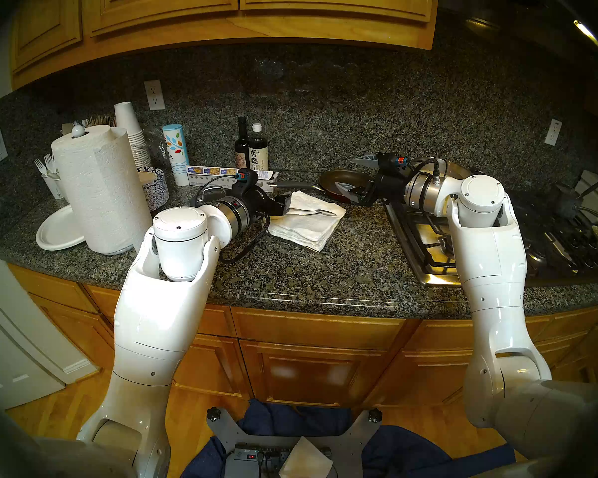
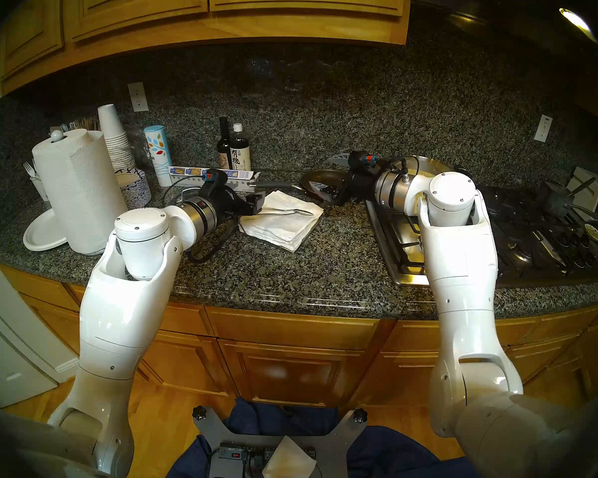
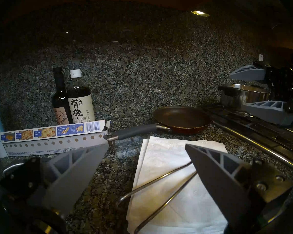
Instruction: Take napkin out of napkin holder
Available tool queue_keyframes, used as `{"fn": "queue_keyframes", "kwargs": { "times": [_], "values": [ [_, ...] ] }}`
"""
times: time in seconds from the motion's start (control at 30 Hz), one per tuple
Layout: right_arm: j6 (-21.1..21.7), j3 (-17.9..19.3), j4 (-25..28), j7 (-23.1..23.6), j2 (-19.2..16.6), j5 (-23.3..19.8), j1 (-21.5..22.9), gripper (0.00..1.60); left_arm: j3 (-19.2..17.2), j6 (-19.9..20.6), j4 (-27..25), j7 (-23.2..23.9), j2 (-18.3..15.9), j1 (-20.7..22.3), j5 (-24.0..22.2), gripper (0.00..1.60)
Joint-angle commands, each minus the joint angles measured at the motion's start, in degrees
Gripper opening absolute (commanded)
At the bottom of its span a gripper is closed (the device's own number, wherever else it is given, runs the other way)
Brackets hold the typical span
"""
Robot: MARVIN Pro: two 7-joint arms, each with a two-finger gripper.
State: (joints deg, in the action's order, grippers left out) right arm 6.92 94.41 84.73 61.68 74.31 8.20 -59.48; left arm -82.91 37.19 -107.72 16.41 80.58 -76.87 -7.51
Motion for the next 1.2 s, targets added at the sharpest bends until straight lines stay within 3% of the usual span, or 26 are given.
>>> {"fn": "queue_keyframes", "kwargs": {
  "times": [0.0,0.33,0.87,1.03,1.17],
  "values": [
    [0.48,-0.55,2.53,1.73,-1.07,0.00,1.40,1.60,0.30,0.10,-1.72,0.65,-1.01,2.34,0.51,1.60],
    [1.54,-2.35,0.99,2.80,-1.13,1.05,1.02,1.60,0.49,0.09,-2.14,2.12,-3.29,4.61,2.03,1.60],
    [2.80,-3.61,-2.37,3.76,-0.89,2.21,2.14,1.59,0.98,0.61,-3.74,2.30,-4.89,4.20,5.05,1.60],
    [3.17,-3.96,-3.40,3.82,-0.97,2.53,2.23,1.56,1.47,0.76,-3.52,2.39,-5.67,4.22,6.22,1.60],
    [2.92,-4.04,-4.75,3.39,-0.89,2.71,2.59,1.41,1.65,0.32,-3.21,2.26,-5.72,4.21,6.65,1.60]
  ]
}}
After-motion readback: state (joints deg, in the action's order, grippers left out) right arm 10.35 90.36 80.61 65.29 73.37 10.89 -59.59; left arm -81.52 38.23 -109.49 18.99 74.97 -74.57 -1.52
